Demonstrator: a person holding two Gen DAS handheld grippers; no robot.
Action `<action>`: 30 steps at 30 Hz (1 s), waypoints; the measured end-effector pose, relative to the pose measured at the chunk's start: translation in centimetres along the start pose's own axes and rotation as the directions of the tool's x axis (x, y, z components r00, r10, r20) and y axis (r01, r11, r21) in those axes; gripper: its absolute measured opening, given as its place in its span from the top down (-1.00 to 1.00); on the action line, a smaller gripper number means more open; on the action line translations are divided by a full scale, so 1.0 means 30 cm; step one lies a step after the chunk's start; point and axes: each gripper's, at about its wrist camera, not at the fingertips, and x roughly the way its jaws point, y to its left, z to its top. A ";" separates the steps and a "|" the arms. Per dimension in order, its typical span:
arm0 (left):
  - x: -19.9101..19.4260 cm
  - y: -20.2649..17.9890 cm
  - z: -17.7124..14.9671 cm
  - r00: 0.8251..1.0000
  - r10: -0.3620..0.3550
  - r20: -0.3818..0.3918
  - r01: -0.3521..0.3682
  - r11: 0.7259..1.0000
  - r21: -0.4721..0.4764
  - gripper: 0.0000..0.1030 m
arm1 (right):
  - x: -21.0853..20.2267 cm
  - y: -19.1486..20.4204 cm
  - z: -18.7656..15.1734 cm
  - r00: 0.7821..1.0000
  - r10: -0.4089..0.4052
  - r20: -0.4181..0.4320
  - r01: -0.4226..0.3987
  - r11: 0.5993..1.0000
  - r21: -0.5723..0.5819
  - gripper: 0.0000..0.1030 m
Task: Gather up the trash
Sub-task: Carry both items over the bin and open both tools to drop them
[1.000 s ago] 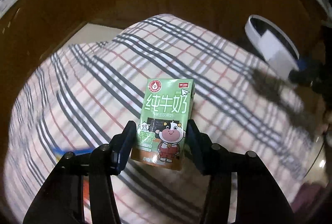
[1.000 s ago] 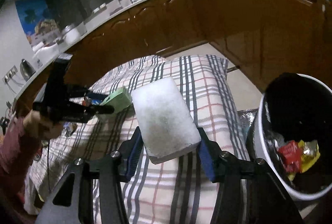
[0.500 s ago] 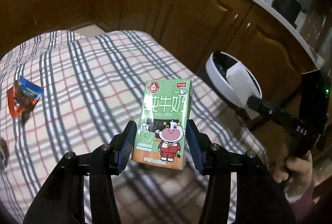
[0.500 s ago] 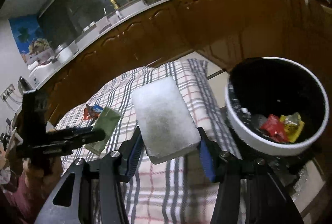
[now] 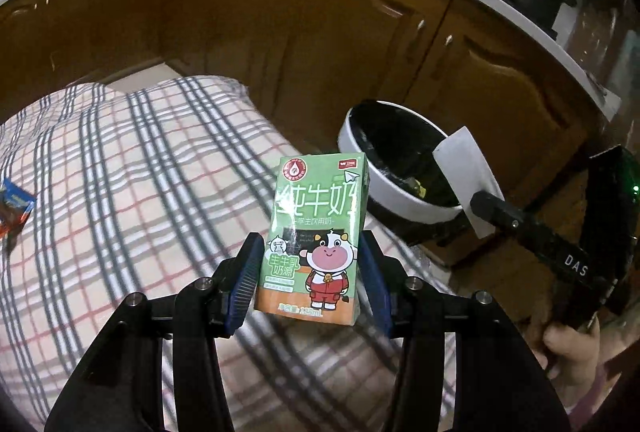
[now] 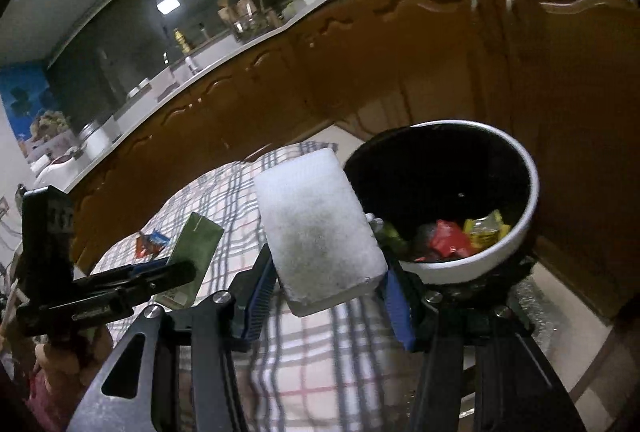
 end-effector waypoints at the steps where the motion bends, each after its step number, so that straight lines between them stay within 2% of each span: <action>1: 0.007 -0.013 0.006 1.000 -0.002 -0.002 0.002 1.000 0.003 0.08 | -0.007 -0.010 0.003 1.000 -0.005 0.005 0.005 1.000 0.003 0.00; 16: 0.118 -0.176 0.124 1.000 -0.007 -0.011 0.008 0.997 0.071 0.08 | -0.020 -0.149 0.057 0.996 -0.084 0.030 0.082 0.995 0.060 0.00; 22: 0.189 -0.243 0.200 0.999 0.005 -0.038 0.000 0.993 0.120 0.08 | 0.000 -0.179 0.093 0.994 -0.109 0.024 0.108 0.993 0.057 0.00; 30: 0.286 -0.289 0.276 0.997 0.023 -0.075 -0.013 0.991 0.131 0.09 | 0.047 -0.237 0.144 0.991 -0.134 -0.017 0.134 0.989 0.065 -0.01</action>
